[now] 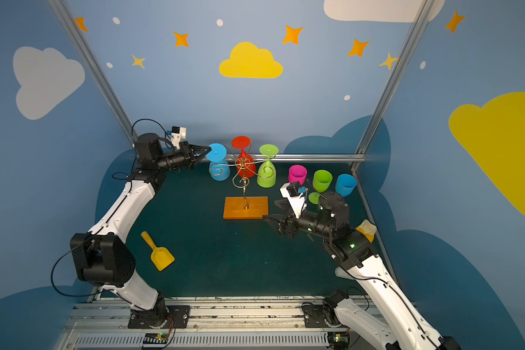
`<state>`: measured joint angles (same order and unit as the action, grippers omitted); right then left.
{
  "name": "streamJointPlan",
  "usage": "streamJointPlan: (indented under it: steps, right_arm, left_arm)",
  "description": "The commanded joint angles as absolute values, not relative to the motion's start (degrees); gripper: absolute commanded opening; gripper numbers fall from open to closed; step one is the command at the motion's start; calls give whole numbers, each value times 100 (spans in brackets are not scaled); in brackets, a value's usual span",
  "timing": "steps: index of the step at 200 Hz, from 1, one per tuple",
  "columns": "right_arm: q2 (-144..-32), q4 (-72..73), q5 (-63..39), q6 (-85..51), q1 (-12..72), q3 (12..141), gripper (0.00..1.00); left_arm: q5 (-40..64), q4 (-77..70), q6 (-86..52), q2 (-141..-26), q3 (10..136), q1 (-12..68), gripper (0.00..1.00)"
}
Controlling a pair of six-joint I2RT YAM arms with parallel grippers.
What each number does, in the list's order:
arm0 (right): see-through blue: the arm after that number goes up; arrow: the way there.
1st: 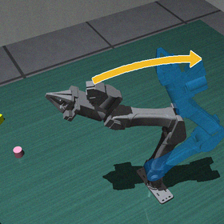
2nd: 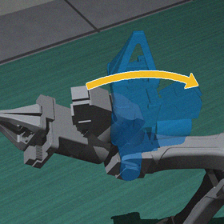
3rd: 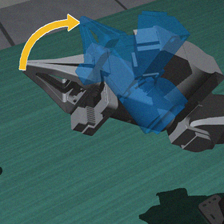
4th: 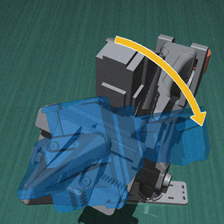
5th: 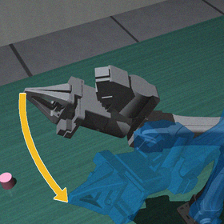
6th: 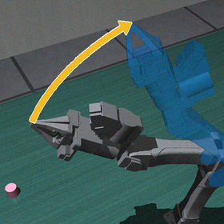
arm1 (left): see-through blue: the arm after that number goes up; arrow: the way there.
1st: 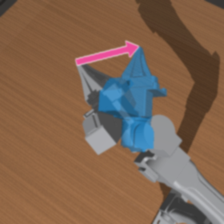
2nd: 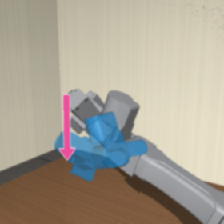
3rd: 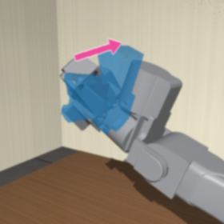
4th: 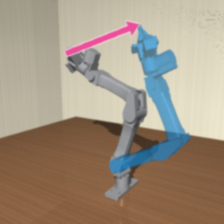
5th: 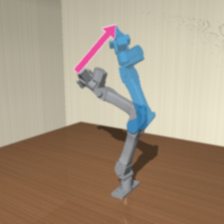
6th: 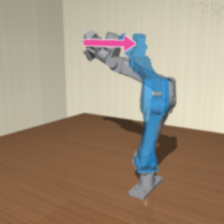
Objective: Take the wine glass off the wine glass rack
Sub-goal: Pick up the wine glass from the wine glass rack.
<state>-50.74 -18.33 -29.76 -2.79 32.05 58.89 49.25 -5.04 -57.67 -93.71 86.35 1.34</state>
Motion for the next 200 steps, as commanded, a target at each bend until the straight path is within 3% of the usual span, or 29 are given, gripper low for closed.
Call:
streamJointPlan:
  steps: [1,100,165,200]
  right_arm:
    - [-4992,-1907,-2980,-341,3235,5875,73]
    - [-5131,-1796,-2843,-278,3235,5998,74]
    - [-5778,-1451,-2562,139,3235,6734,75]
    - [-6130,-1150,-2728,207,3236,7216,77]
  left_arm:
    - [4957,-780,-5794,-9039,8436,-53,3]
    - [5170,-1091,-6292,-8031,8261,-1283,3]
    - [5533,-2664,-7988,-7913,8720,-1316,3]
    - [5734,-2703,-8262,-7813,9177,-1312,3]
